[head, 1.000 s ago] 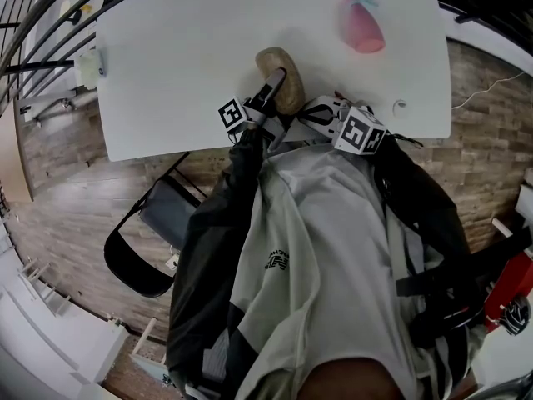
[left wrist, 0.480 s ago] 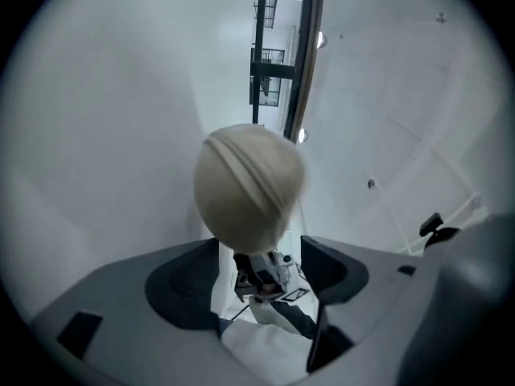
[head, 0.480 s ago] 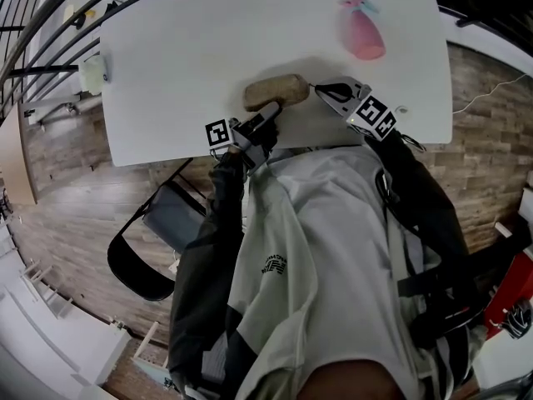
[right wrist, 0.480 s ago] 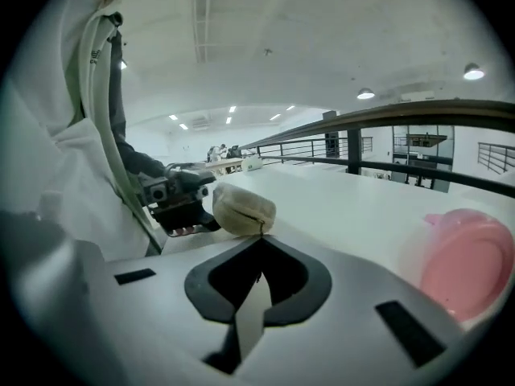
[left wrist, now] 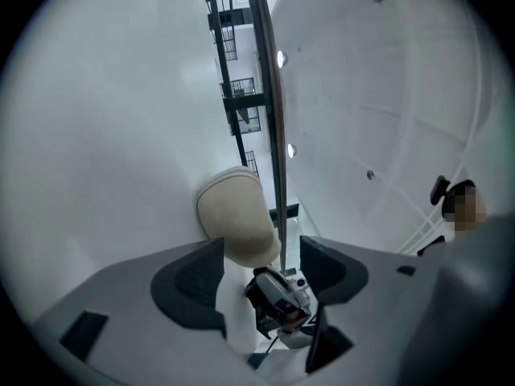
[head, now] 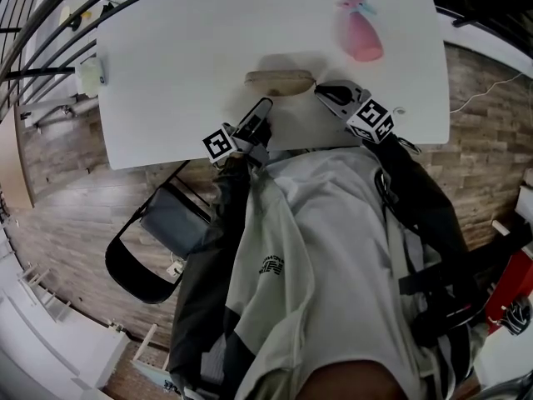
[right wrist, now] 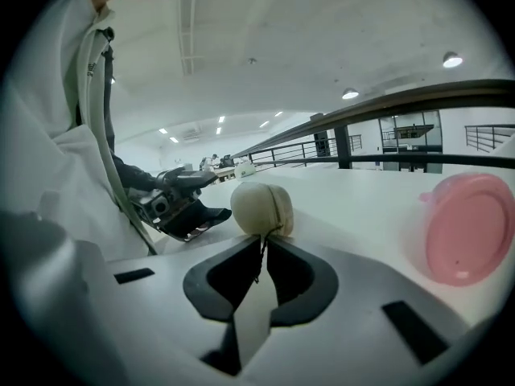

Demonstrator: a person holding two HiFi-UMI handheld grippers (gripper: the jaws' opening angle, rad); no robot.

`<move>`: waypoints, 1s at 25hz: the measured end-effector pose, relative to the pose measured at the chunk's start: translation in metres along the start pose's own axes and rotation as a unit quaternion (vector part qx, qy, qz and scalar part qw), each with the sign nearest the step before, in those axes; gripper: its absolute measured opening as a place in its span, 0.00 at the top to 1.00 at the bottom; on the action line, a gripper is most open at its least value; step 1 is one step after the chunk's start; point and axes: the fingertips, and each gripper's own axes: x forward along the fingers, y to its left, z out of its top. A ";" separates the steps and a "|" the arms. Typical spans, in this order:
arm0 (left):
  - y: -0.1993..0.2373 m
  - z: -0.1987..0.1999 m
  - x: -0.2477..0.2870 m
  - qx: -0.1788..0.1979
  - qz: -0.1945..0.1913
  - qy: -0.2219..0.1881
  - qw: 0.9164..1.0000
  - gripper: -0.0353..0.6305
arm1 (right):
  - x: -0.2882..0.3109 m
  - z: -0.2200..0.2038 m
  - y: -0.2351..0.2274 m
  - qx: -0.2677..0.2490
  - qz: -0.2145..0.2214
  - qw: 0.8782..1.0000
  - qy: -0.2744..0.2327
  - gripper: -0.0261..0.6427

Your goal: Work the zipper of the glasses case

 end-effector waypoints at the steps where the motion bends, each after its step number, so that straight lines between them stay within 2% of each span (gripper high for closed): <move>1: 0.000 0.001 0.002 0.000 0.000 -0.009 1.000 0.49 | -0.002 -0.001 0.001 0.009 0.002 1.000 0.002 0.94; 2: 0.000 0.003 0.003 -0.003 0.000 -0.019 1.000 0.49 | -0.005 -0.002 0.001 0.020 0.004 1.000 0.004 0.85; 3: 0.000 0.004 0.003 -0.006 0.001 -0.028 1.000 0.49 | -0.009 -0.003 0.001 0.030 0.005 1.000 0.006 0.80; 5: 0.000 0.006 -0.001 -0.010 0.008 -0.040 0.999 0.49 | -0.021 -0.002 -0.001 0.049 0.001 0.999 -0.001 0.80; 8: -0.001 0.011 -0.010 0.002 0.024 -0.059 0.998 0.49 | -0.044 0.007 -0.007 0.087 -0.015 0.995 -0.042 0.80; 9: -0.002 0.014 -0.013 0.011 0.027 -0.068 0.997 0.52 | -0.050 0.011 -0.010 0.100 -0.022 0.993 -0.058 0.80; 10: -0.003 0.018 -0.015 0.023 0.030 -0.078 0.996 0.61 | -0.054 0.014 -0.011 0.113 -0.025 0.991 -0.072 0.80; 12: -0.004 0.024 -0.017 0.049 0.037 -0.090 0.994 0.75 | -0.055 0.021 -0.012 0.130 -0.025 0.987 -0.092 0.81; 16: -0.004 0.021 -0.015 0.061 0.039 -0.095 0.993 0.90 | -0.044 0.031 -0.008 0.149 -0.013 0.981 -0.120 0.96; 17: -0.006 0.020 -0.012 0.067 0.034 -0.093 0.993 0.93 | -0.042 0.034 -0.007 0.156 -0.008 0.980 -0.128 0.97; 20: -0.007 0.016 -0.004 0.079 0.030 -0.083 0.993 0.94 | -0.035 0.042 -0.004 0.172 0.001 0.975 -0.143 0.97; 25: -0.006 0.013 0.005 0.072 0.032 -0.073 0.994 0.93 | -0.024 0.048 0.002 0.176 0.012 0.974 -0.142 0.97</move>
